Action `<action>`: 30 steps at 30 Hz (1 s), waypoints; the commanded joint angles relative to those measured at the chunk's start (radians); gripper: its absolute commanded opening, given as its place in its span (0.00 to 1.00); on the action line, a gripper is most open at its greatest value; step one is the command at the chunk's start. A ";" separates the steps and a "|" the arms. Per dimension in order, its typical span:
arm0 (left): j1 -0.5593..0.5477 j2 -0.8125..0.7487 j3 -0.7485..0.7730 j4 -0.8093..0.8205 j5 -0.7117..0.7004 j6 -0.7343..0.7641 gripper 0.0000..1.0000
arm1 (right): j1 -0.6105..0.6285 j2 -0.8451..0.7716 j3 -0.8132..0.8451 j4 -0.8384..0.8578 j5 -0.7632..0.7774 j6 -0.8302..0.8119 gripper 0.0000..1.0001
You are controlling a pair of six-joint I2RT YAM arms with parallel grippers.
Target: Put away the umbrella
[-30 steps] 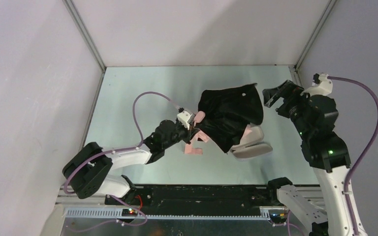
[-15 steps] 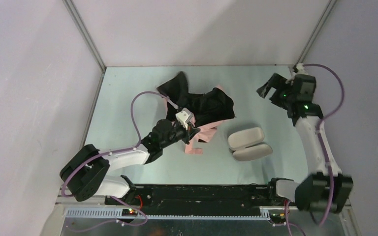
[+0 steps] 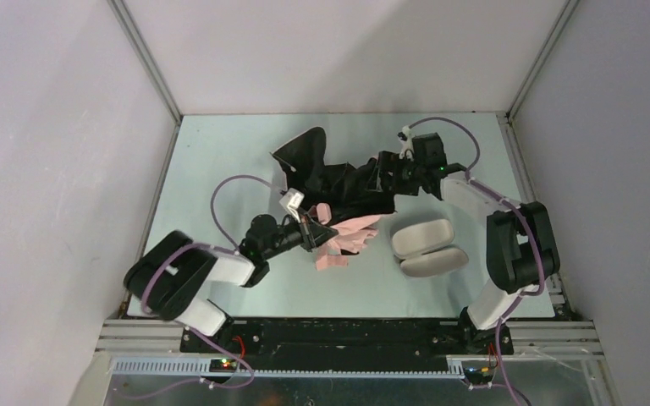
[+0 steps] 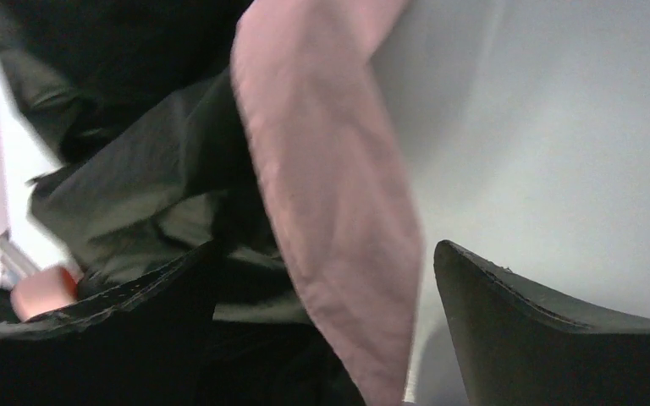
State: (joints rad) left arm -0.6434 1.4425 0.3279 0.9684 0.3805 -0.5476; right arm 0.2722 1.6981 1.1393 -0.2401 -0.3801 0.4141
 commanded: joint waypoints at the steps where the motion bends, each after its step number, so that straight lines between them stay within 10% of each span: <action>1: 0.115 0.183 -0.030 0.495 0.139 -0.394 0.00 | 0.026 -0.071 -0.040 0.163 -0.125 0.072 0.97; 7: 0.161 0.285 -0.004 0.528 0.179 -0.498 0.00 | 0.001 -0.244 -0.078 0.152 -0.153 0.026 0.97; 12: 0.161 0.200 -0.004 0.352 0.172 -0.438 0.00 | -0.022 -0.327 -0.081 0.064 -0.177 0.005 0.77; 15: 0.160 0.162 -0.020 0.319 0.138 -0.432 0.00 | -0.012 -0.379 -0.091 -0.028 -0.058 0.022 0.92; 22: 0.115 0.213 -0.019 0.420 0.050 -0.492 0.00 | -0.041 -0.578 -0.291 -0.084 0.134 0.516 0.99; 30: 0.036 0.268 -0.020 0.561 -0.060 -0.571 0.00 | 0.039 -0.622 -0.646 0.328 0.040 1.091 0.99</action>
State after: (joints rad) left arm -0.5724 1.7218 0.3012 1.3899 0.3923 -1.0756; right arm 0.2657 1.0515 0.5598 -0.1425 -0.3138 1.1618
